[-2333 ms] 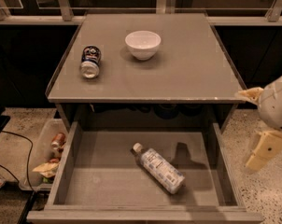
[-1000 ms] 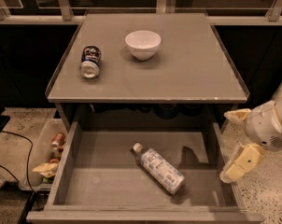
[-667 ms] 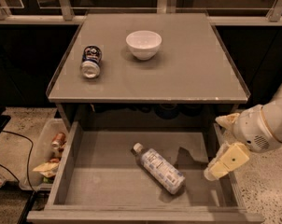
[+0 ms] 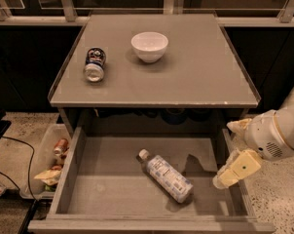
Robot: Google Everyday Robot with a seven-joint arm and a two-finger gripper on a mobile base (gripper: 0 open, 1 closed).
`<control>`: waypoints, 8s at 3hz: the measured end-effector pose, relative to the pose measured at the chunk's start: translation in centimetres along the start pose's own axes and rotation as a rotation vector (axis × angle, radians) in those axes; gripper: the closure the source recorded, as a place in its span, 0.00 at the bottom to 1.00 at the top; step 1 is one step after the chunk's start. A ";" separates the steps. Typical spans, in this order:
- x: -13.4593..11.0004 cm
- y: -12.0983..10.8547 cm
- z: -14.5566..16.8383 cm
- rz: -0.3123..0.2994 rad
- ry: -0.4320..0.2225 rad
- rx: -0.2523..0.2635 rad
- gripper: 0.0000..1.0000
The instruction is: Pick blue plastic bottle from top drawer and place on counter
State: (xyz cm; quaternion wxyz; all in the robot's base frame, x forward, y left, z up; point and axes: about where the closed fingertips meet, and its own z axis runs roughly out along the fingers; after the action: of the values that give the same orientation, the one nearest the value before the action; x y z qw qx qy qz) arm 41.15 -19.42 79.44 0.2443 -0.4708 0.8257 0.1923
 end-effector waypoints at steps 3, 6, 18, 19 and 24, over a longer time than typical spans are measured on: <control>-4.1 5.0 8.9 0.079 -0.080 0.193 0.00; -2.8 4.6 12.1 0.046 -0.109 0.191 0.00; -1.4 -1.5 16.3 0.037 -0.168 0.259 1.00; -3.1 -1.3 13.1 -0.001 -0.188 0.219 1.00; -10.1 -8.2 0.2 -0.095 -0.233 0.345 1.00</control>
Offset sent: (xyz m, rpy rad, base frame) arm -0.0184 0.0908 -0.0380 0.0257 -0.1324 -0.3015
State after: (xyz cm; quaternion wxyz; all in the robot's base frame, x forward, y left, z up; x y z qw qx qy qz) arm 52.73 -16.35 84.49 0.4240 -0.4351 0.7892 0.0897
